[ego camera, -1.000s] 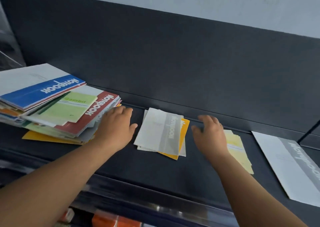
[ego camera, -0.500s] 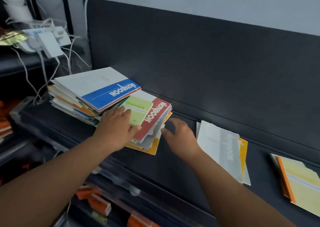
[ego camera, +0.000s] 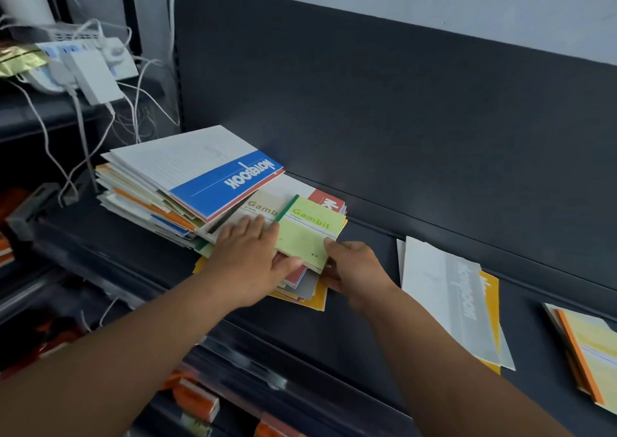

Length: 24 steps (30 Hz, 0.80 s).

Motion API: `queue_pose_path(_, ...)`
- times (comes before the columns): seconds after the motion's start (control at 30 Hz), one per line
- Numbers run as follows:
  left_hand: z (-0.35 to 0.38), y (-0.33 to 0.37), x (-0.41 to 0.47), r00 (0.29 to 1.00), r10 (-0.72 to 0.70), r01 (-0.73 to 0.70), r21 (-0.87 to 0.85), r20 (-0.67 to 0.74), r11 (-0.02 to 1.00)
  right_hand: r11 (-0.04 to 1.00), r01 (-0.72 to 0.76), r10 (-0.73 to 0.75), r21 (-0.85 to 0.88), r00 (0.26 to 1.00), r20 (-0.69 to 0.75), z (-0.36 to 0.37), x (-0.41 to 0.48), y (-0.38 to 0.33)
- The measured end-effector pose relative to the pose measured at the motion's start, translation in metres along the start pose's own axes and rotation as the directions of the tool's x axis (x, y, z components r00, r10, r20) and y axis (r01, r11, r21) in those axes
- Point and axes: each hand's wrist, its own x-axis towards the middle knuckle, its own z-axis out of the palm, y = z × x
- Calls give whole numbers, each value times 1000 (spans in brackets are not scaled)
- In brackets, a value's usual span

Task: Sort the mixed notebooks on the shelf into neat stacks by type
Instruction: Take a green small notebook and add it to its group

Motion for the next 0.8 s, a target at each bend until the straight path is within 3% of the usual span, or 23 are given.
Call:
queue_pose_path(0.17,-3,18,-11,988,149,-154,-154,-45,976,931,-205,205,301,978,32,-7,-6,-2)
queue_pose_path(0.27,-5,15,-5,992,51,-74,-202,-116,977,923,-233,228,305,972,54,-14,-10,-2)
queue_pose_path(0.37,-6,13,-1,994,-86,76,-153,-62,985,939,-220,204,264,975,87,-16,-13,-2)
queue_pose_path(0.67,-9,46,-6,995,-94,65,-449,-44,891,948,-53,41,315,998,46,-41,-27,0)
queue_pose_path(0.8,-17,75,-8,982,-187,136,-672,-4,728,919,21,-37,393,999,32,-75,-38,0)
